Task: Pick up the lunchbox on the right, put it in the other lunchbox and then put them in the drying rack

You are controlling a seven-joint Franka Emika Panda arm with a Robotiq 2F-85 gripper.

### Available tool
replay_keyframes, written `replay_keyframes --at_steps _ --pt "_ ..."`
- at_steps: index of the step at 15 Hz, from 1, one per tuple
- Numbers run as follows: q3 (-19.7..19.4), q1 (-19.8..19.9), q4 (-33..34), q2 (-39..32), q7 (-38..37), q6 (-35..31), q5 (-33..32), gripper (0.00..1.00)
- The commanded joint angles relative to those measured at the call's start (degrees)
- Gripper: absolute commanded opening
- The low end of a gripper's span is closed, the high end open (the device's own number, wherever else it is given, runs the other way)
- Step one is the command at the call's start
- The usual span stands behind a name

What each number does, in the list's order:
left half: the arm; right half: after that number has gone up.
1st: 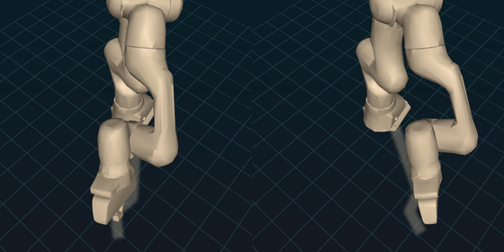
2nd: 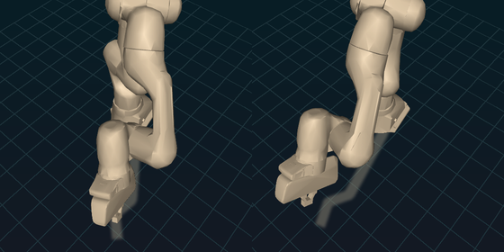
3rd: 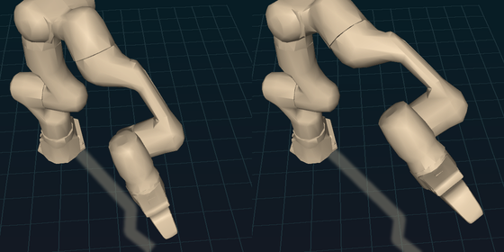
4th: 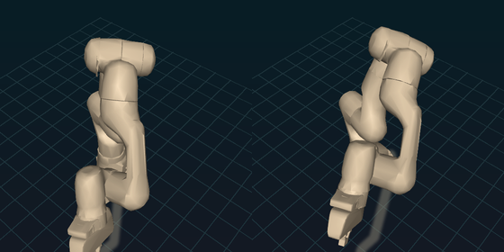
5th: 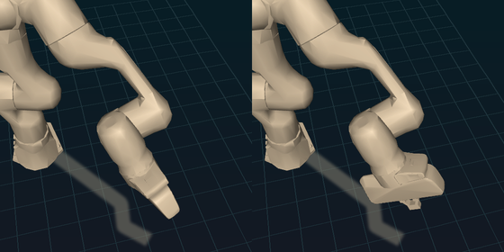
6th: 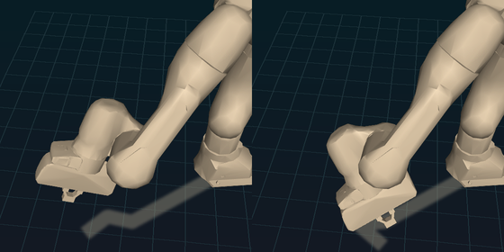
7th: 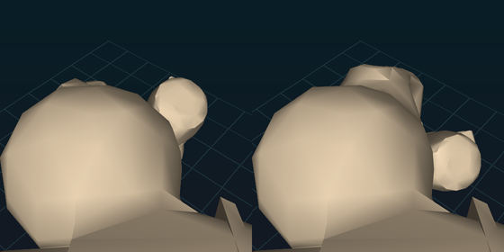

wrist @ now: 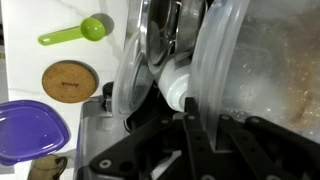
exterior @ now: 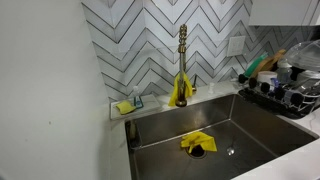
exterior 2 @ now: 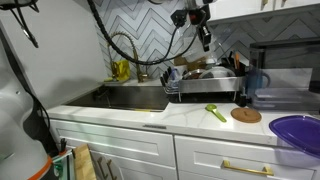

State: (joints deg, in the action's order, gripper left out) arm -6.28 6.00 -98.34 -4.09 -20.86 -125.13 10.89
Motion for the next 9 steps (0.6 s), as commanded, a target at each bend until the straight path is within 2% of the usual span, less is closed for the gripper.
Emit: replay_keyframes --at_steps 1,5,9 --pt "0.2 -0.9 -6.5 6.6 -4.6 -0.8 -5.5 0.02" --pt "1.5 -0.9 -9.7 10.7 -9.6 0.1 -8.8 0.02" --pt "2.6 -0.7 -10.6 10.4 -10.0 0.2 -7.6 0.02"
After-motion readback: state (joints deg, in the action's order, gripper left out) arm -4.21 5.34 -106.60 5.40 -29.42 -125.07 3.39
